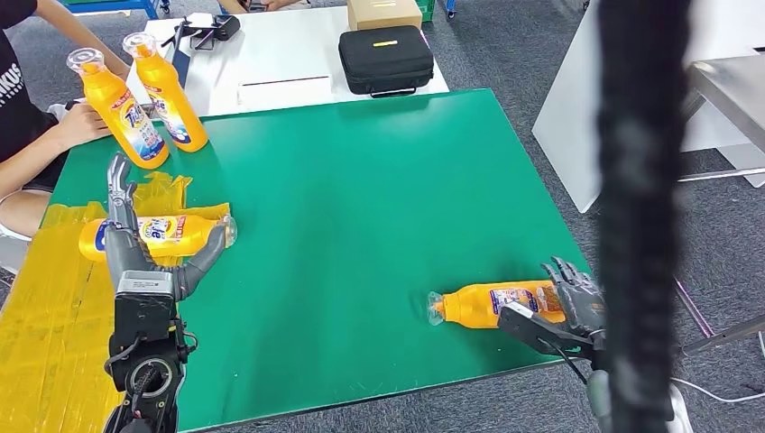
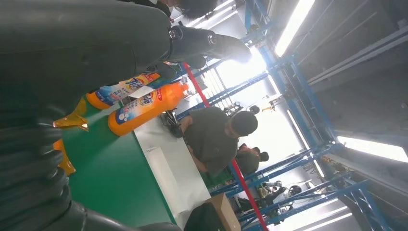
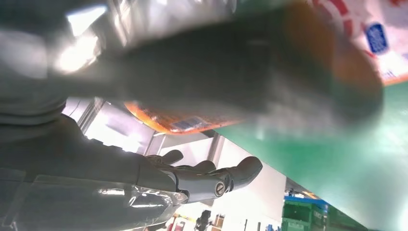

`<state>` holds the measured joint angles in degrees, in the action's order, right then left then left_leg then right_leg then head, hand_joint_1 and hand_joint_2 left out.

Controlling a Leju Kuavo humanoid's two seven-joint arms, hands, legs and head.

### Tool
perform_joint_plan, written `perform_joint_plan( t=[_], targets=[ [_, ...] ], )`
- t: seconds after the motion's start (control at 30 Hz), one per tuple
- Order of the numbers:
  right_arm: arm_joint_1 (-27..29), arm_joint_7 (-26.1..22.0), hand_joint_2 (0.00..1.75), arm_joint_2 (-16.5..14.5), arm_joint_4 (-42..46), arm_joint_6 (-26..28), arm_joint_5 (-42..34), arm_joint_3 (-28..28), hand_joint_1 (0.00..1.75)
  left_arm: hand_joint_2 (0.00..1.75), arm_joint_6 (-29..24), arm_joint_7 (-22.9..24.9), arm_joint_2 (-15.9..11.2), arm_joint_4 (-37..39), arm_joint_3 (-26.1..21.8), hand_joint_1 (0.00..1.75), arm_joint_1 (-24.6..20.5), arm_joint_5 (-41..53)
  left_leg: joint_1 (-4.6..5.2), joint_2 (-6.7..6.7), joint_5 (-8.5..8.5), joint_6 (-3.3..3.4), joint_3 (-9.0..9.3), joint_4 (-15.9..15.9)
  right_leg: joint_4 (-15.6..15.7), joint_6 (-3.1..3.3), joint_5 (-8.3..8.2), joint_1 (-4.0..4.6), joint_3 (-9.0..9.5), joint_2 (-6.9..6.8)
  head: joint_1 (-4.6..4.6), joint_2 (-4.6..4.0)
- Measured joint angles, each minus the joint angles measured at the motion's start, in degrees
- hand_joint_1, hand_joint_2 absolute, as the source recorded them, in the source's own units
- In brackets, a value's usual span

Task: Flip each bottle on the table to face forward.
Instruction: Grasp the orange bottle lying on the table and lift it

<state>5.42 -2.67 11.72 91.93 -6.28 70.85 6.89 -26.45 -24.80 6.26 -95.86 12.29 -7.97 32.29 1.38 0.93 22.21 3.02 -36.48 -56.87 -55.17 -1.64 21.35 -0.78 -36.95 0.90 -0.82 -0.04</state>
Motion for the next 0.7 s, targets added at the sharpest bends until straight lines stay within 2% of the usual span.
perform_joint_plan(
  t=[0.23,0.7],
  targets=[
    [-2.3,-0.4,1.75,-0.4,-3.7,3.7,2.3,-2.8,0.0,1.75,-0.4,0.1,0.0,0.2,0.2,0.0,-0.3,-0.9,0.0,0.01,-0.01,0.0,0.01,0.0,0.0,0.0,0.0,0.0,0.01,-0.01,0.01,0.0],
    [-3.1,0.3,1.75,-0.8,-6.6,4.3,4.6,-5.8,0.0,1.75,-1.4,0.0,0.0,0.7,0.5,0.0,-0.2,-1.2,0.01,0.02,-0.01,0.01,0.01,0.0,0.0,0.0,0.0,-0.01,0.02,-0.01,0.01,0.0]
  ],
)
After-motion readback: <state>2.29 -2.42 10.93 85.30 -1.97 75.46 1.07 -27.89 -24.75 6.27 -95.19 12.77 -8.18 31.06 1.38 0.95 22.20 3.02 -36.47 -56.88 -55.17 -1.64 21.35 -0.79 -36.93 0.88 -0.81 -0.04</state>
